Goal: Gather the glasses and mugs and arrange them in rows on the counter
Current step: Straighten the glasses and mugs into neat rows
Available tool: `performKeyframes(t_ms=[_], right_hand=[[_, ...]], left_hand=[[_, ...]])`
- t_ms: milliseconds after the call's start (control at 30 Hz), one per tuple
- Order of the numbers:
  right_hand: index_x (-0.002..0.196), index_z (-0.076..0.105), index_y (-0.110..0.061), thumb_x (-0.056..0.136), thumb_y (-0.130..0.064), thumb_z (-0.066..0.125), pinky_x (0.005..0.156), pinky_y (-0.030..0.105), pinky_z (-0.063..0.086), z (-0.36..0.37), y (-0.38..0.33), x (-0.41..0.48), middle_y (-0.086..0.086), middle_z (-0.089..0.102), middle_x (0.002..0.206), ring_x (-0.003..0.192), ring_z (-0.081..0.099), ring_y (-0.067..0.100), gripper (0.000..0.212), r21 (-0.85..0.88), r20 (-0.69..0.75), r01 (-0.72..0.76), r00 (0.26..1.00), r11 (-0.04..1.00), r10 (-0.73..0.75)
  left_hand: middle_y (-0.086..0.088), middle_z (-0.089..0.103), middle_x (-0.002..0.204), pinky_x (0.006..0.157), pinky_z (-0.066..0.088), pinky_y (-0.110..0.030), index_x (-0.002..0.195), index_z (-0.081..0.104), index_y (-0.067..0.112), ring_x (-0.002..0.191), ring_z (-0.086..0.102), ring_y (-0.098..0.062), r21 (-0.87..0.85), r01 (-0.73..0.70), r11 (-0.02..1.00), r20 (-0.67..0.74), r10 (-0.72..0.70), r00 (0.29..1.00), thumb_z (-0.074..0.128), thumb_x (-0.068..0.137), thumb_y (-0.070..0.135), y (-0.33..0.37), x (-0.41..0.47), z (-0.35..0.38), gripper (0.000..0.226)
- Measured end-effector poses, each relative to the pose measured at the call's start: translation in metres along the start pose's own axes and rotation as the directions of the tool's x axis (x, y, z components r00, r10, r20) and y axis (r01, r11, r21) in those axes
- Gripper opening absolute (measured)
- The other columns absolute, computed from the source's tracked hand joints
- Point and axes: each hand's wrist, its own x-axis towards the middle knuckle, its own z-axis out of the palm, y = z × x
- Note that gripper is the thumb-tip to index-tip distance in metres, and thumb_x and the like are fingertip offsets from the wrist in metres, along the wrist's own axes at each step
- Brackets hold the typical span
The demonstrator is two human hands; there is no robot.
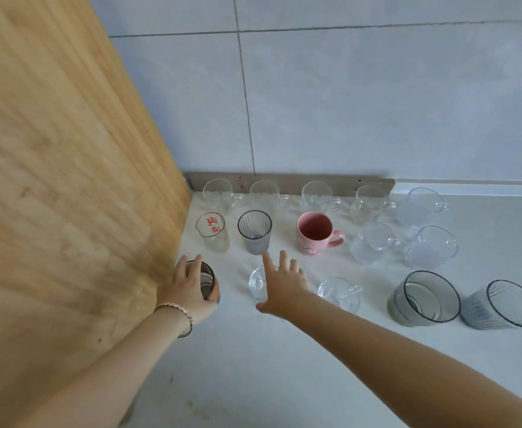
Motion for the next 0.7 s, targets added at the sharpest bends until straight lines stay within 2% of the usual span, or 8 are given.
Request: performKeyframes(t_ms=[67, 133, 267, 367, 433, 500, 567, 700], right_hand=[[0.150, 0.001, -0.018, 0.078, -0.038, 0.070, 0.105, 0.039, 0.038, 0.011, -0.006, 0.007, 0.012, 0.020, 0.150, 0.130, 0.037, 0.035, 0.101, 0.129, 0.024, -0.076, 0.997, 0.989, 0.074], [0.147, 0.015, -0.019, 0.076, -0.031, 0.072, 0.100, 0.037, 0.043, 0.016, -0.008, 0.008, 0.007, 0.027, 0.144, 0.125, 0.042, 0.031, 0.091, 0.212, 0.001, -0.087, 0.996, 0.973, 0.089], [0.143, 0.030, -0.031, 0.071, -0.015, 0.074, 0.103, 0.037, 0.046, 0.019, -0.008, 0.006, 0.005, 0.018, 0.145, 0.132, 0.034, 0.028, 0.086, 0.225, -0.032, 0.079, 0.997, 0.971, -0.074], [0.146, 0.022, -0.036, 0.072, -0.010, 0.069, 0.112, 0.035, 0.035, 0.020, -0.013, 0.007, 0.005, 0.016, 0.147, 0.139, 0.022, 0.026, 0.092, 0.183, -0.042, 0.160, 0.987, 0.970, -0.155], [0.149, 0.012, -0.031, 0.074, -0.025, 0.071, 0.115, 0.034, 0.024, 0.022, -0.019, 0.007, 0.006, 0.018, 0.147, 0.139, 0.022, 0.025, 0.096, 0.167, -0.098, 0.106, 0.991, 0.980, -0.091], [0.149, 0.012, -0.019, 0.076, -0.038, 0.070, 0.113, 0.034, 0.028, 0.027, -0.023, 0.008, 0.007, 0.024, 0.145, 0.135, 0.030, 0.026, 0.095, 0.235, -0.136, -0.006, 0.990, 0.972, 0.039], [0.147, 0.019, -0.012, 0.077, -0.038, 0.071, 0.110, 0.033, 0.034, 0.031, -0.025, 0.008, 0.007, 0.028, 0.144, 0.132, 0.035, 0.025, 0.091, 0.343, -0.136, -0.067, 0.983, 0.937, 0.120], [0.145, 0.024, -0.010, 0.076, -0.034, 0.073, 0.108, 0.032, 0.037, 0.031, -0.033, 0.016, 0.006, 0.031, 0.142, 0.131, 0.036, 0.025, 0.088, 0.439, -0.153, -0.078, 0.975, 0.895, 0.160]], left_hand=[[-0.001, 0.008, 0.157, 0.107, 0.036, -0.036, 0.148, 0.009, 0.028, 0.142, 0.022, -0.028, 0.014, -0.007, 1.000, 0.063, 0.006, 0.998, 0.051, 0.084, 0.045, -0.010, 0.000, -0.001, 0.079], [-0.001, 0.010, 0.156, 0.107, 0.036, -0.035, 0.148, 0.009, 0.028, 0.140, 0.021, -0.029, -0.058, -0.013, 0.998, 0.089, 0.018, 0.996, 0.058, 0.082, 0.039, -0.014, 0.001, -0.003, 0.083], [-0.002, 0.027, 0.144, 0.104, 0.039, -0.031, 0.143, 0.026, 0.024, 0.132, 0.035, -0.025, -0.193, -0.034, 0.981, 0.040, 0.042, 0.998, 0.067, 0.074, 0.042, -0.021, 0.008, 0.003, 0.082], [-0.003, 0.031, 0.139, 0.103, 0.043, -0.032, 0.138, 0.032, 0.024, 0.128, 0.041, -0.024, -0.254, -0.026, 0.967, 0.015, 0.031, 0.999, 0.070, 0.069, 0.047, -0.021, 0.014, 0.005, 0.082], [-0.003, 0.032, 0.137, 0.101, 0.046, -0.033, 0.137, 0.033, 0.024, 0.124, 0.045, -0.026, -0.269, -0.030, 0.963, -0.018, 0.026, 1.000, 0.071, 0.068, 0.047, -0.019, 0.019, 0.007, 0.082], [-0.004, 0.029, 0.140, 0.100, 0.045, -0.032, 0.140, 0.029, 0.023, 0.125, 0.044, -0.026, -0.277, -0.028, 0.960, -0.023, 0.022, 0.999, 0.072, 0.070, 0.045, -0.017, 0.022, 0.008, 0.085], [-0.004, 0.026, 0.142, 0.099, 0.043, -0.031, 0.142, 0.027, 0.022, 0.126, 0.042, -0.027, -0.281, -0.027, 0.959, -0.022, 0.022, 1.000, 0.073, 0.070, 0.041, -0.016, 0.024, 0.008, 0.087], [-0.004, 0.026, 0.141, 0.098, 0.044, -0.032, 0.142, 0.027, 0.023, 0.124, 0.044, -0.028, -0.289, -0.035, 0.957, -0.020, 0.030, 0.999, 0.075, 0.068, 0.039, -0.017, 0.029, 0.009, 0.089]])
